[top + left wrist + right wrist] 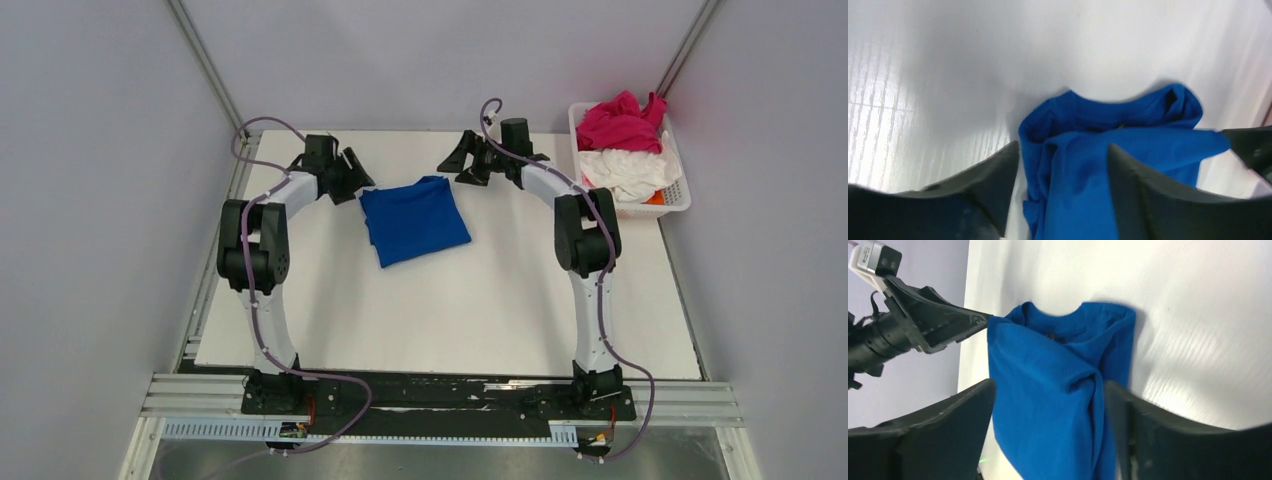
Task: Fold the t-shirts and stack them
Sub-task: Fold the long partially folded tshirt into a neat square, then smooth out wrinkles on the folded tshirt
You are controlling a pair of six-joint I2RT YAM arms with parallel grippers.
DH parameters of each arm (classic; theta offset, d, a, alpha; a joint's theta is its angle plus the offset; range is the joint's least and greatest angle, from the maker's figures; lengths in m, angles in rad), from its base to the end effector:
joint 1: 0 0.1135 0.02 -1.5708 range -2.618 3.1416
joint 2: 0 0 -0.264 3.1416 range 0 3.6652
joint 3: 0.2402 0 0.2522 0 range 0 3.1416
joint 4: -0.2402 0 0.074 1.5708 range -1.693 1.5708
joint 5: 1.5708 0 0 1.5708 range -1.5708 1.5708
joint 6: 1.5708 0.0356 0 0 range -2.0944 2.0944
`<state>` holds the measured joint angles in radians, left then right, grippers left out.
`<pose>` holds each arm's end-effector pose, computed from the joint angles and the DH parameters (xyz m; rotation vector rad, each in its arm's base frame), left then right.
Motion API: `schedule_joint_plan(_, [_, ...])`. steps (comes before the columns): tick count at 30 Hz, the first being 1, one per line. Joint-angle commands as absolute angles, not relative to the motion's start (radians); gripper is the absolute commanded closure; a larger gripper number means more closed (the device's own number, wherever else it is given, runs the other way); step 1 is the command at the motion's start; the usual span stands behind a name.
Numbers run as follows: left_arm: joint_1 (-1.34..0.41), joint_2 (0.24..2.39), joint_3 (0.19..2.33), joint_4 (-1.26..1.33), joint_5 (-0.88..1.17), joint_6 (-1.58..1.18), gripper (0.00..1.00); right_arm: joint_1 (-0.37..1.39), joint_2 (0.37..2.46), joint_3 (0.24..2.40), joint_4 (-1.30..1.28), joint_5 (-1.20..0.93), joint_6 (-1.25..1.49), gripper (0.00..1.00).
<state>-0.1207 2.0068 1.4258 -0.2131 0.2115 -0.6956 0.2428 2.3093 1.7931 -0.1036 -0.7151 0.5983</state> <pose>0.4413 -0.0611 0.1909 -0.5889 2.3649 -0.6326 0.5016 0.1483 0.1814 -0.0282 2.2919 1.2408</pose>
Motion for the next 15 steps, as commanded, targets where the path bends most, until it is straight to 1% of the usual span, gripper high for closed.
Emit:
schedule_joint_plan(1, [-0.101,2.004,1.533,-0.216,0.213,-0.696,0.06,0.232,2.310,1.904,-0.069,-0.742,0.561,0.06])
schedule_joint_plan(2, [-0.101,1.980,1.529,-0.209,0.219,-0.697,0.03,0.232,2.288,1.884,-0.068,-0.737,0.554,0.02])
schedule_joint_plan(3, [-0.102,1.966,1.523,-0.203,0.222,-0.699,0.01,0.235,2.262,1.860,-0.067,-0.730,0.548,0.00])
schedule_joint_plan(5, [-0.104,1.924,1.499,-0.195,0.233,-0.706,0.00,0.240,2.209,1.795,-0.053,-0.738,0.542,0.00])
schedule_joint_plan(7, [-0.112,1.891,1.465,-0.174,0.265,-0.710,0.00,0.250,2.149,1.723,-0.029,-0.790,0.543,0.00])
schedule_joint_plan(10, [-0.143,1.879,1.426,-0.143,0.358,-0.711,0.00,0.278,2.094,1.633,0.025,-0.859,0.559,0.00])
schedule_joint_plan(12, [-0.161,1.892,1.414,-0.131,0.389,-0.716,0.00,0.299,2.084,1.596,0.048,-0.880,0.571,0.00])
schedule_joint_plan(15, [-0.171,1.922,1.406,-0.099,0.429,-0.744,0.00,0.314,2.119,1.621,0.051,-0.881,0.580,0.00])
